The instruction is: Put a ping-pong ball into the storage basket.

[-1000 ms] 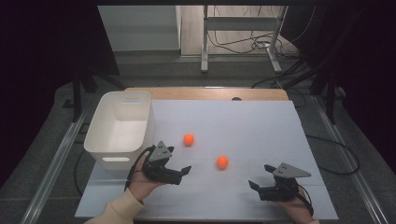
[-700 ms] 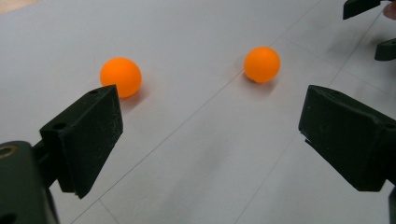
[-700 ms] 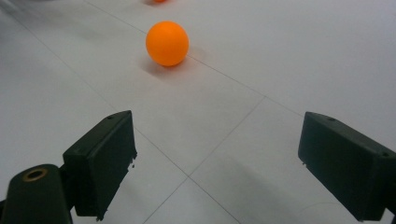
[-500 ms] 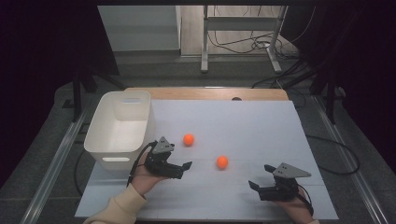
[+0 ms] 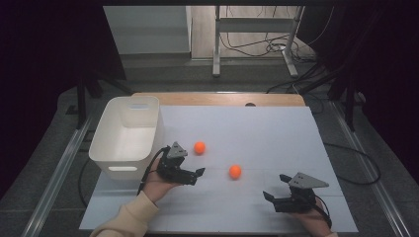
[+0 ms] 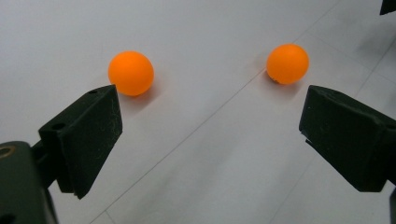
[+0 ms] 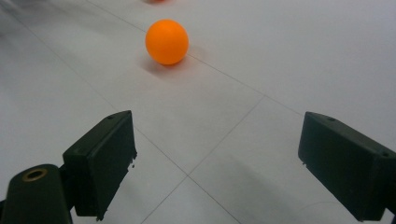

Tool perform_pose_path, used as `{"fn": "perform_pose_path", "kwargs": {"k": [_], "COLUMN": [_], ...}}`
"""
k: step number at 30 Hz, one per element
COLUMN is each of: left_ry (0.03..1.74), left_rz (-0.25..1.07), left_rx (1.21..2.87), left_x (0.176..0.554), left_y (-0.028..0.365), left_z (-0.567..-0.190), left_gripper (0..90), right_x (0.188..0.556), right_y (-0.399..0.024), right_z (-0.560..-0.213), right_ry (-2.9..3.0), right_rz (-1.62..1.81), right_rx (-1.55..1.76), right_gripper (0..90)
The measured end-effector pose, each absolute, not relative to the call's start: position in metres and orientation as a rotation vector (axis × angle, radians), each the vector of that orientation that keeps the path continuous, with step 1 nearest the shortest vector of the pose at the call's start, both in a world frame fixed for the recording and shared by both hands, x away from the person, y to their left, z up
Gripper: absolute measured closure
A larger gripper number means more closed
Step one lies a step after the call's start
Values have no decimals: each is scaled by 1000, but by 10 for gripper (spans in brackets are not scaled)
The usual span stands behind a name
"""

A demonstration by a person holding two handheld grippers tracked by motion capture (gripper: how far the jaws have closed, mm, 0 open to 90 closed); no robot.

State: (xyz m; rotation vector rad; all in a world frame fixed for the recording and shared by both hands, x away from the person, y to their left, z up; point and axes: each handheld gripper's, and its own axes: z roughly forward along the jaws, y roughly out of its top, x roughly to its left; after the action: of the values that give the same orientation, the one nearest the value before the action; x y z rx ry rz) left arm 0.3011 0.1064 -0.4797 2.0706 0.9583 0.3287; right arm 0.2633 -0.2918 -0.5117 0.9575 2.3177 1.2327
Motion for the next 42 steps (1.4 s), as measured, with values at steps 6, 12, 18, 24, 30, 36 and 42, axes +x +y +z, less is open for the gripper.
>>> {"fn": "perform_pose_path", "kwargs": {"k": [6,12,18,24,30,36,42], "left_ry": [972,985,1004,1029,1045,1052,1059], "left_rz": [339,336,331,335,334,338,343], "left_rx": [2070,2076,2080,2090,2094,2086,2099], "left_x": [308,315,321,328,334,341,347], "left_y": [102,98,97,97,95,93,89], "left_z": [-478,-480,-483,-485,-486,-483,-484], "left_gripper": [73,74,79,79,79,80,80], "right_x": [264,264,264,264,264,264,264], "right_y": [-292,-292,-292,-292,-292,-292,-292], "right_z": [-512,-512,-513,-513,-513,-513,-513], "right_ry": [2319,2321,2323,2326,2326,2325,2326], "right_rz": [1232,1231,1227,1223,1217,1220,1221], "right_rx": [957,956,959,956,959,959,959], "right_gripper": [115,115,115,115,115,115,115]}}
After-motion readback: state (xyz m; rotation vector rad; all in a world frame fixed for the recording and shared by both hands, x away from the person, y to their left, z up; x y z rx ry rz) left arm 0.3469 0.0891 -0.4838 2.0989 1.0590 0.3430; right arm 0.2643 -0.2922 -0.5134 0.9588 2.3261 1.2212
